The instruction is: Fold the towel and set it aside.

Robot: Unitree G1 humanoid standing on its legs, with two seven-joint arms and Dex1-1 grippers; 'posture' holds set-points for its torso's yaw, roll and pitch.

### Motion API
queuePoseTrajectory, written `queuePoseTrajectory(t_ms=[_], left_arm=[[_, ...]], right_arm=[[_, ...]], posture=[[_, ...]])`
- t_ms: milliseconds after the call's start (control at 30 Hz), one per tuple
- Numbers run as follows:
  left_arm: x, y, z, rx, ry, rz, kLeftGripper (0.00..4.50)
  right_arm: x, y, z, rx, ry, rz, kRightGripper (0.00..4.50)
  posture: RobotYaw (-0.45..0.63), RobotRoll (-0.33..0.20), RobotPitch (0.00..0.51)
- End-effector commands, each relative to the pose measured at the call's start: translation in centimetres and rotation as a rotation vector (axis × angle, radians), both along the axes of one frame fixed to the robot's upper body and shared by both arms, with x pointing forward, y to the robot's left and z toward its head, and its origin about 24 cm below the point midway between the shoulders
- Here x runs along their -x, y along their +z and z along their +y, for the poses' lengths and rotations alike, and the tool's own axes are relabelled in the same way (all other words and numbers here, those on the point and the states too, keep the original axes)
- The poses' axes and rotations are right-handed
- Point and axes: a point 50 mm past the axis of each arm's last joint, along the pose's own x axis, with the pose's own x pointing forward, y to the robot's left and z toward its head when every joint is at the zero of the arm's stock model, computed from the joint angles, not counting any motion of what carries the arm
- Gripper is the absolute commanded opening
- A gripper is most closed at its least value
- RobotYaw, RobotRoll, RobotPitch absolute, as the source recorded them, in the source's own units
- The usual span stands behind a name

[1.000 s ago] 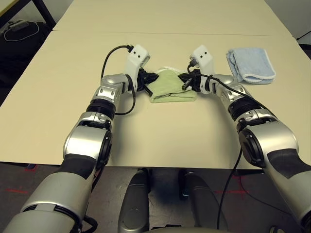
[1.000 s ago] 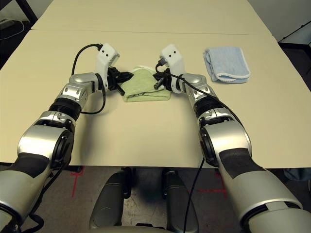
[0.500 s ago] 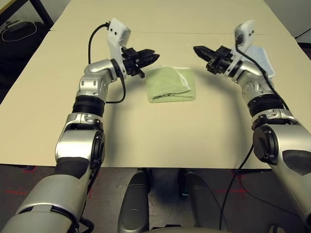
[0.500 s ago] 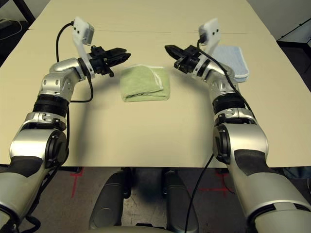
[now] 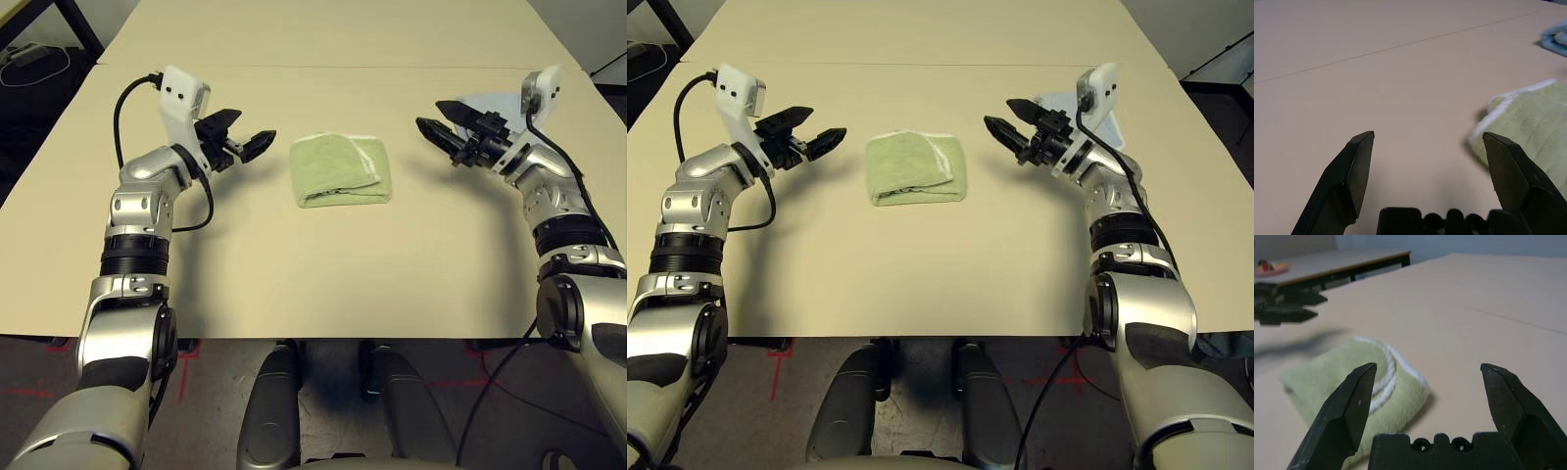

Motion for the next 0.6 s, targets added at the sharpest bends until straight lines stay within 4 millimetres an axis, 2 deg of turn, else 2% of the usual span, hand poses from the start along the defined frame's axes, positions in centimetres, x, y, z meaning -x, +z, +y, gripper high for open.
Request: queuePoseTrajectory(t_ms=[33, 133, 367, 600], left_arm=[[0.7, -0.5, 0.2, 0.023, -0.017, 0.005, 4.50], [1.1, -1.0, 0.3, 0.017, -0.044, 0.016, 4.50], [1.7, -1.6, 0.5, 0.016, -0.084, 0.047, 4.50], [2.0, -2.2, 0.8, 0.007, -0.084, 0.062, 4.50]], right_arm=[[1.4, -1.1, -1.3, 0.109, 0.055, -0.031, 4.48], [2.3, -1.5, -2.3, 0.141, 0.074, -0.045, 4.48], [3.3, 0.4, -5.4, 0.140, 0.071, -0.045, 4.48], [3.5, 1.5, -6.8, 0.177, 0.042, -0.053, 4.48]], posture=[[0.14, 0.000, 0.200], [0.13, 0.000, 0.198], [0.11, 0.000, 0.195], [0.11, 0.000, 0.197]])
